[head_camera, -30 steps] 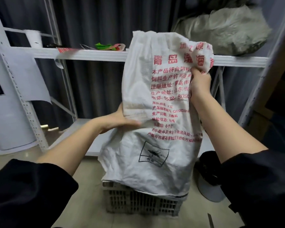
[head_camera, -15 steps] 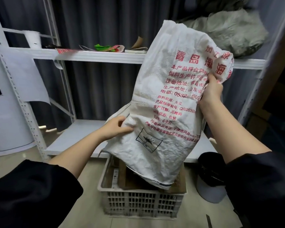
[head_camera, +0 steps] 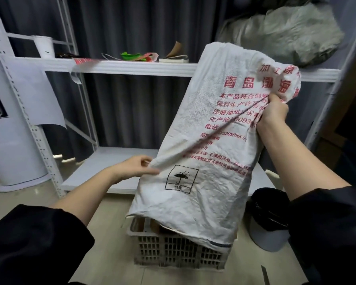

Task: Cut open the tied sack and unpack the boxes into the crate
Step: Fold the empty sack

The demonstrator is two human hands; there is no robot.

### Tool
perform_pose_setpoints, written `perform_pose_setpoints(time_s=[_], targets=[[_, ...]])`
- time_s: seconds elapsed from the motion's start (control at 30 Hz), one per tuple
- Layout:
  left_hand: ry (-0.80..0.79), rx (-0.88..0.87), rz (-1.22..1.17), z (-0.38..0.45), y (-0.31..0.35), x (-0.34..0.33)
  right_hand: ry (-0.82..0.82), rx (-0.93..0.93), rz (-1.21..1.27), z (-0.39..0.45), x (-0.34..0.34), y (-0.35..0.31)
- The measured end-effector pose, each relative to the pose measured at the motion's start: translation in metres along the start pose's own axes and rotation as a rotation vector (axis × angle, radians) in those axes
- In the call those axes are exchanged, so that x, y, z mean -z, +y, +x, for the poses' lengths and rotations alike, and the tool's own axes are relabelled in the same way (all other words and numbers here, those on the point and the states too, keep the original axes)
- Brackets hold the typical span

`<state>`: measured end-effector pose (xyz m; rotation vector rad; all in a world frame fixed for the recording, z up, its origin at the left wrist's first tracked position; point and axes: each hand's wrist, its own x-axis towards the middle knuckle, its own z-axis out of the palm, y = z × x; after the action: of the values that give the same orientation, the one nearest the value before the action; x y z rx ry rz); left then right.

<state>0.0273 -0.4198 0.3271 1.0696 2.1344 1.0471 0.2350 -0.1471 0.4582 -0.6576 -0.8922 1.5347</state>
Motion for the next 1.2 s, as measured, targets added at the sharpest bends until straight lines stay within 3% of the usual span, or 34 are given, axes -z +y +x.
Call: perform_pose_setpoints(time_s=[0.1,0.27,0.33,0.43,0.53,0.6,0.67,0.73,0.77,0.87,0.97,1.13,1.2], targets=[[0.101,-0.104,-0.182,0.006,0.034,-0.011,-0.043,-0.030,-0.035,-0.005,-0.007,0.007],[0.701,-0.316,0.030,0.017,0.042,-0.015,-0.091,0.034,-0.149,-0.006,-0.006,0.010],[0.797,-0.378,0.175,0.010,0.038,-0.010,-0.095,0.055,-0.184,-0.007,-0.002,0.008],[0.784,-0.419,0.445,0.001,0.035,-0.004,-0.102,0.077,-0.219,0.000,0.005,0.012],[0.693,-0.353,0.412,0.002,0.034,0.006,-0.093,0.089,-0.247,-0.001,0.008,0.012],[0.421,-0.248,0.154,0.003,0.036,0.010,-0.084,0.110,-0.272,-0.003,0.007,0.011],[0.050,-0.105,-0.102,-0.001,0.033,0.015,-0.080,0.117,-0.263,-0.001,0.007,0.010],[-0.201,0.005,-0.127,-0.003,0.020,0.019,-0.081,0.112,-0.256,0.001,0.009,0.008],[-0.249,0.018,-0.099,-0.003,0.013,0.020,-0.081,0.105,-0.263,0.002,0.009,0.008],[-0.178,0.013,-0.151,0.000,0.000,0.012,-0.065,0.105,-0.273,0.006,0.009,0.013],[0.009,-0.031,-0.138,-0.001,0.001,0.000,-0.051,0.126,-0.281,0.006,0.009,0.016],[0.301,-0.137,0.331,-0.007,0.012,-0.006,-0.026,0.157,-0.271,0.008,0.010,0.017],[0.361,-0.159,0.389,-0.007,0.011,-0.009,-0.017,0.158,-0.255,0.011,0.011,0.018]])
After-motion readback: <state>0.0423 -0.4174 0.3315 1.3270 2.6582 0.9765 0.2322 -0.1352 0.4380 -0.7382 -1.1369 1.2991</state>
